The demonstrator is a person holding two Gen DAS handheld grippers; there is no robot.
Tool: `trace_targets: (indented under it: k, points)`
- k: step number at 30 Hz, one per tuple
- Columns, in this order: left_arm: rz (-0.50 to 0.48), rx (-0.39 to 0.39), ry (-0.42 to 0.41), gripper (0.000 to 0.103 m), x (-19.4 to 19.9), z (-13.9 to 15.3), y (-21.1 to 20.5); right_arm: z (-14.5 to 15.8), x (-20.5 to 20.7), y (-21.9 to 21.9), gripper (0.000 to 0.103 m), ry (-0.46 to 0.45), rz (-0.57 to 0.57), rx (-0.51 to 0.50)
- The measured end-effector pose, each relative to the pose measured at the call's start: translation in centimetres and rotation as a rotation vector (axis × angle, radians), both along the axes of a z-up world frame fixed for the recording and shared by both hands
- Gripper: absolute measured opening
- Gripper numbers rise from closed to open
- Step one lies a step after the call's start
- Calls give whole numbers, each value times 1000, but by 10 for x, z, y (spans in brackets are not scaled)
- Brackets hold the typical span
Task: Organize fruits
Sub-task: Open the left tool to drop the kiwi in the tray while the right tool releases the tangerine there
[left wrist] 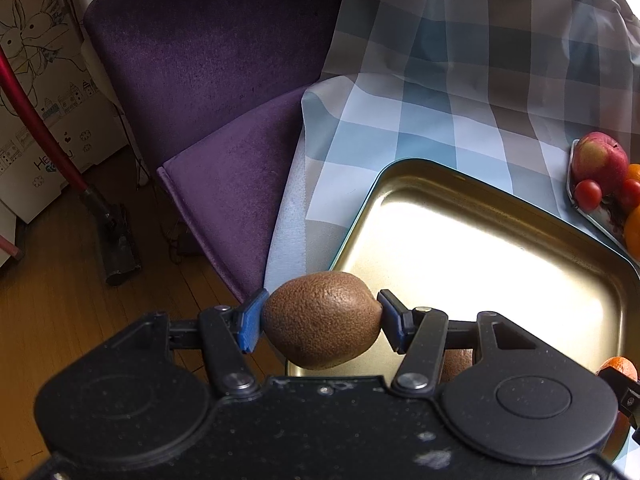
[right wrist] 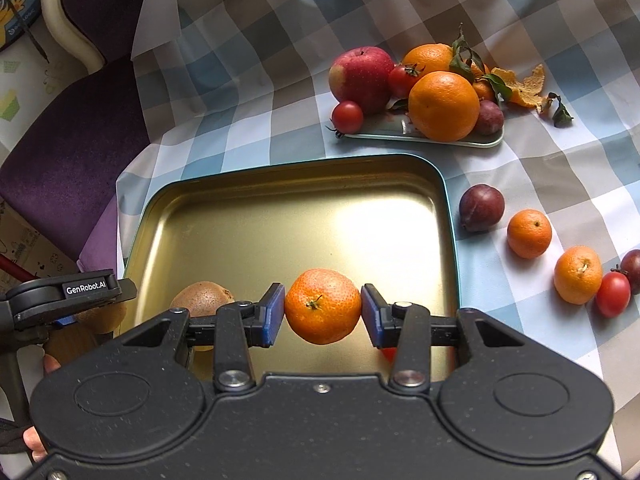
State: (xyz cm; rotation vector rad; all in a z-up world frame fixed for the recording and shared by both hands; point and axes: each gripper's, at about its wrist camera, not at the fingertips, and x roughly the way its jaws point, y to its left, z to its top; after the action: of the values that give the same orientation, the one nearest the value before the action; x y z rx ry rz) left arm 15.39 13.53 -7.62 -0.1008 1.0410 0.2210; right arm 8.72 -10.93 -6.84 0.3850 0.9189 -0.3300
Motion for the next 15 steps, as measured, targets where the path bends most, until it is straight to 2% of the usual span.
trace_targets:
  k: [10, 15]
  points:
    - [-19, -6, 11, 60, 2, -2, -3, -3, 4, 10, 51, 10, 35, -32]
    - [-16, -30, 2, 61, 1, 0, -2, -2, 4, 7, 52, 10, 34, -9]
